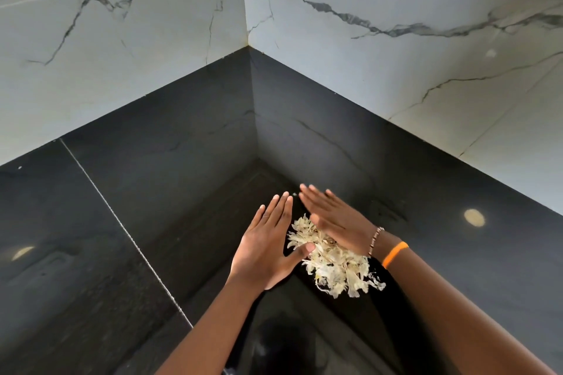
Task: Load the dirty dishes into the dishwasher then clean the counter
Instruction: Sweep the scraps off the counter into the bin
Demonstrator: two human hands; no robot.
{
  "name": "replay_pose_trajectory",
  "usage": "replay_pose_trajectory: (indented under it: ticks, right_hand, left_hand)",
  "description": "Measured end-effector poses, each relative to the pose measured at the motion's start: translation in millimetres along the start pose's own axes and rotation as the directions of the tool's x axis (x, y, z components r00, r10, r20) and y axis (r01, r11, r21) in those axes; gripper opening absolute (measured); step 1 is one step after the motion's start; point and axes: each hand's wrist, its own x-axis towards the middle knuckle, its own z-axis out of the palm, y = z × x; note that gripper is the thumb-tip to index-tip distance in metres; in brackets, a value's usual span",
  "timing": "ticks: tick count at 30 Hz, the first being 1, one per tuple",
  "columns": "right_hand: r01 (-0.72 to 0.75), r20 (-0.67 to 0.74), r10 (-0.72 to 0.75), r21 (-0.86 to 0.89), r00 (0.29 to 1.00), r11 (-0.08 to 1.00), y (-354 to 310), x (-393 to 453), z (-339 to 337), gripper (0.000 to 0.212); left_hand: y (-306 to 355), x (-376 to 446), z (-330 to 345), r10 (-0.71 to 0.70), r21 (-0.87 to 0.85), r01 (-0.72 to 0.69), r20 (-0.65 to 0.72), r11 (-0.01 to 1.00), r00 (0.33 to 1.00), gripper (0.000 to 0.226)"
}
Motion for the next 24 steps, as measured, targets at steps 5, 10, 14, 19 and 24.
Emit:
replay_pose_trajectory:
  ticks: [5,10,14,19,24]
  right_hand:
    - [-0.010,-0.058,0.061,0.633,0.996,0.774,6,-19,-21,0.079]
    - [-0.222,-0.114,0.227,0.052,0.967,0.974,15,17,-19,0.063]
    - [-0.106,-0.058,0.101,-0.084,0.993,0.991,-11,36,-4,0.060]
    - [0.026,0.120,-0.056,0.233,0.991,0.972,-18,6,4,0.069]
    - [-0.016,-0.052,0.061,0.614,0.997,0.789,-20,-56,-2,0.080]
  left_hand:
    - [-1,0,1,0.002,0.011,-0.002,-0.016,1.000,1.000,0.094]
    - [0,-2,1,-0.016,-0.044,0.014,-0.052,0.999,0.998,0.096]
    - [-1,-1,3,-0.098,-0.115,0.087,-0.093,0.990,0.991,0.092]
    - [1,-1,3,-0.126,-0.123,0.116,-0.082,0.986,0.989,0.098]
    - [1,-3,0,-0.062,-0.046,0.059,-0.059,0.997,0.996,0.101]
